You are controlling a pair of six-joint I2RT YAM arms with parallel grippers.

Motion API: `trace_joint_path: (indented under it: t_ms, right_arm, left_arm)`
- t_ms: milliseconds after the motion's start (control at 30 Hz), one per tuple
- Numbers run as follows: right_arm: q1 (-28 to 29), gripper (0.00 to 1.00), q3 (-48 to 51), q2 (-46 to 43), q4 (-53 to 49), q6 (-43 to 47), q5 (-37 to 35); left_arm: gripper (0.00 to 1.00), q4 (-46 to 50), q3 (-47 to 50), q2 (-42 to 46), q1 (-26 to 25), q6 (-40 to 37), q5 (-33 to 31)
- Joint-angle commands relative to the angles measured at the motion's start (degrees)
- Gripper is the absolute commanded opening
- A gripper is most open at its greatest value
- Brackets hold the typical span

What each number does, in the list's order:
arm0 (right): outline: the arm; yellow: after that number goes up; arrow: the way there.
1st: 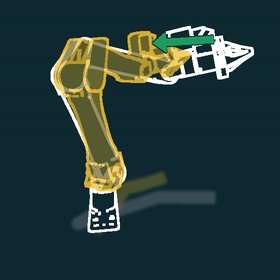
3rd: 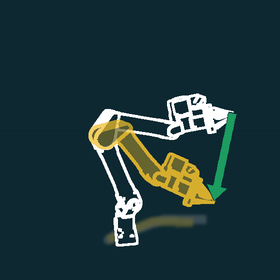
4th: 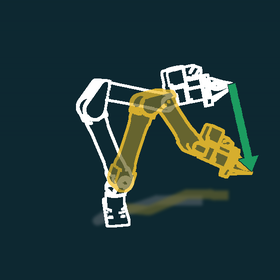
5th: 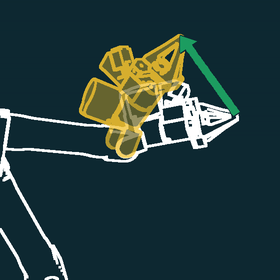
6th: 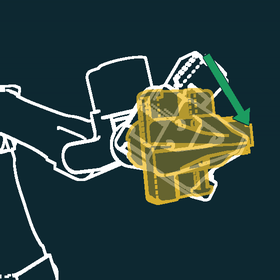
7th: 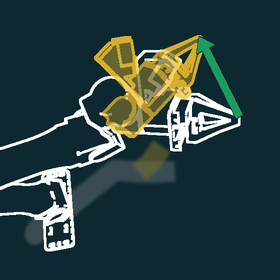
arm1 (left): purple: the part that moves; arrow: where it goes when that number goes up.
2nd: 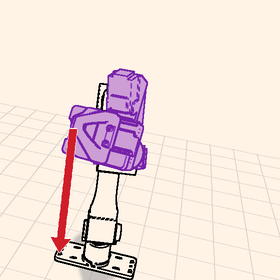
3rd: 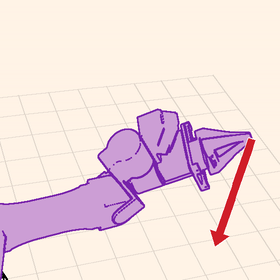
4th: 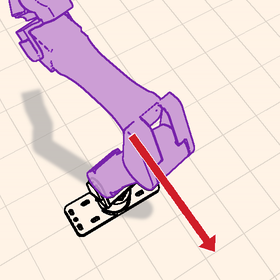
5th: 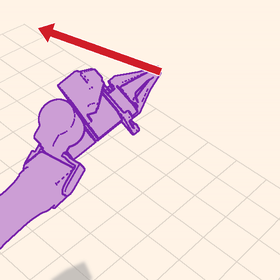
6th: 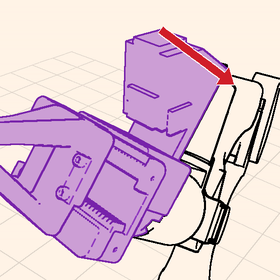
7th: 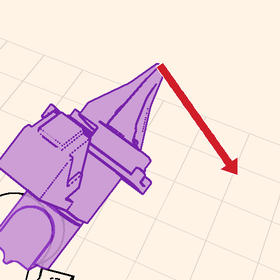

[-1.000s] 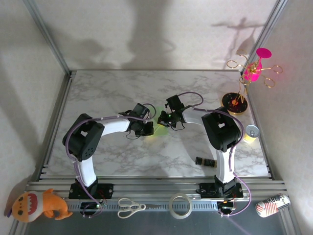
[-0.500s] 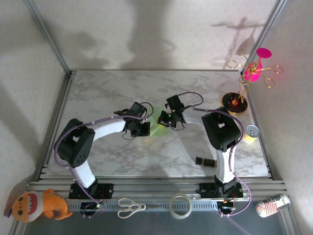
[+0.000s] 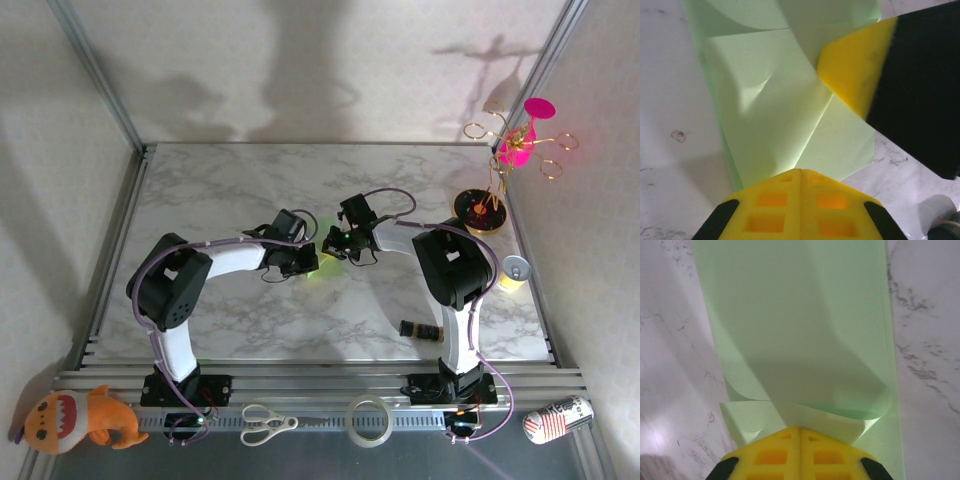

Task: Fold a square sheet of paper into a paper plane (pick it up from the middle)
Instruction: Fold the triangle a second time at the center of the table.

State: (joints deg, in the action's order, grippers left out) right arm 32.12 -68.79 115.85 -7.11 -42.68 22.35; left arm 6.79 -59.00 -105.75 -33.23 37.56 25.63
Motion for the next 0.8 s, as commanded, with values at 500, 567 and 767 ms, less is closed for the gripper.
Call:
trace_joint_path:
  t_ms: [500, 567, 767]
  right_arm:
    - [-0.21, 0.0, 1.24, -4.31, 1.65, 2.55, -2.39]
    - [0.84, 0.0, 1.78, -5.92, 2.58, 3.03, -1.83]
    - [4.63, 0.0, 2.9, -4.96, 2.26, 0.17, -2.28]
  left_arm:
    - [0.0, 0.17, 8.03, 0.53, 1.42, -1.83, -1.87]
    - [0.0, -0.08, 7.94, 0.46, 1.42, -1.79, -1.56]
    - [0.0, -0.62, 8.11, 0.46, 1.42, -1.66, -1.19]
